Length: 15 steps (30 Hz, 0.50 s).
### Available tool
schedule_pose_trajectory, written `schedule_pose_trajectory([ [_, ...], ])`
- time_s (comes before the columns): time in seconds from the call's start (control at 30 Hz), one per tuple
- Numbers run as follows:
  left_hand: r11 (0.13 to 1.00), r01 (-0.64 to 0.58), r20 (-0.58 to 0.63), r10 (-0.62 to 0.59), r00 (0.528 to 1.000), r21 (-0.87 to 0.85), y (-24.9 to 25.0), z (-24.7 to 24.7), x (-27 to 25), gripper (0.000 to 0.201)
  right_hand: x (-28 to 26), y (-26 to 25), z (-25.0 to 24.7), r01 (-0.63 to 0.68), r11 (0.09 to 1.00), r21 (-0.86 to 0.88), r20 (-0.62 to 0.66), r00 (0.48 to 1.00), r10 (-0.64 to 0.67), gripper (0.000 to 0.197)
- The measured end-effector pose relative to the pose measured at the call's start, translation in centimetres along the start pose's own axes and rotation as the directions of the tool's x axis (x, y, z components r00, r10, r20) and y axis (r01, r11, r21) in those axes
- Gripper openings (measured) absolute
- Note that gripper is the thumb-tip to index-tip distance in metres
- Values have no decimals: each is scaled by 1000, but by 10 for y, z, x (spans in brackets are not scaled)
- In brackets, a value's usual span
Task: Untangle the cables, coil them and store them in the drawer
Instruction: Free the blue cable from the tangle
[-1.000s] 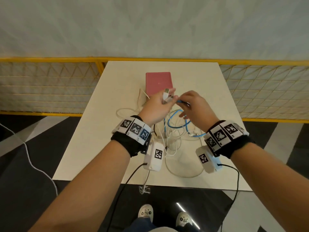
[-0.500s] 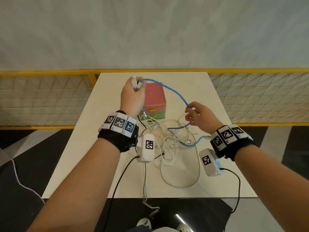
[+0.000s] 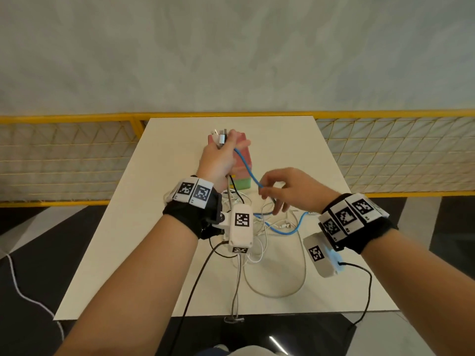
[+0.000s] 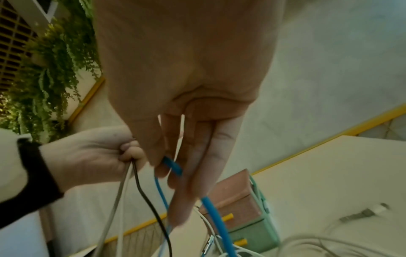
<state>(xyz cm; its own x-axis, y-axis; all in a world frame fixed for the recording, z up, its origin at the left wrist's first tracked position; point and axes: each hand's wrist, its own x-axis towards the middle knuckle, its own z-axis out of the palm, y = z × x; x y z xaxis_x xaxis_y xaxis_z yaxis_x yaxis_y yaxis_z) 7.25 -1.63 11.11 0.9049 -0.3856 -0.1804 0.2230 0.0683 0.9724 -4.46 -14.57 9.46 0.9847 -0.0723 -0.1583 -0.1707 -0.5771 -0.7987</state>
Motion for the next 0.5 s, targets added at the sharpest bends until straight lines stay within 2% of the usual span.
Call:
schedule_pose_trajectory([
  [0.1,993,-54,-116,41,992,-107,6,-8,9,33,0,13,2,-44,992,-120,137,989,60,8],
  [0.2,994,-102,-116,97,989,-43,12,-17,14,21,1,19,0,-67,981,-184,140,986,94,6],
  [0.27,981,-176,-41,180,983,87,10,-15,12,19,3,14,-2,-46,978,-204,98,993,67,18],
  [0.33,942,-262,77,251,965,209,7,-6,5,22,8,2,-3,-9,988,-154,11,1000,11,30],
  [0.43,903,-324,277,246,929,283,0,9,-6,24,18,-18,0,123,992,21,-139,983,-119,16],
  [0.5,893,-330,332,224,916,306,-1,10,-9,25,24,-23,3,164,983,86,-187,971,-146,6],
])
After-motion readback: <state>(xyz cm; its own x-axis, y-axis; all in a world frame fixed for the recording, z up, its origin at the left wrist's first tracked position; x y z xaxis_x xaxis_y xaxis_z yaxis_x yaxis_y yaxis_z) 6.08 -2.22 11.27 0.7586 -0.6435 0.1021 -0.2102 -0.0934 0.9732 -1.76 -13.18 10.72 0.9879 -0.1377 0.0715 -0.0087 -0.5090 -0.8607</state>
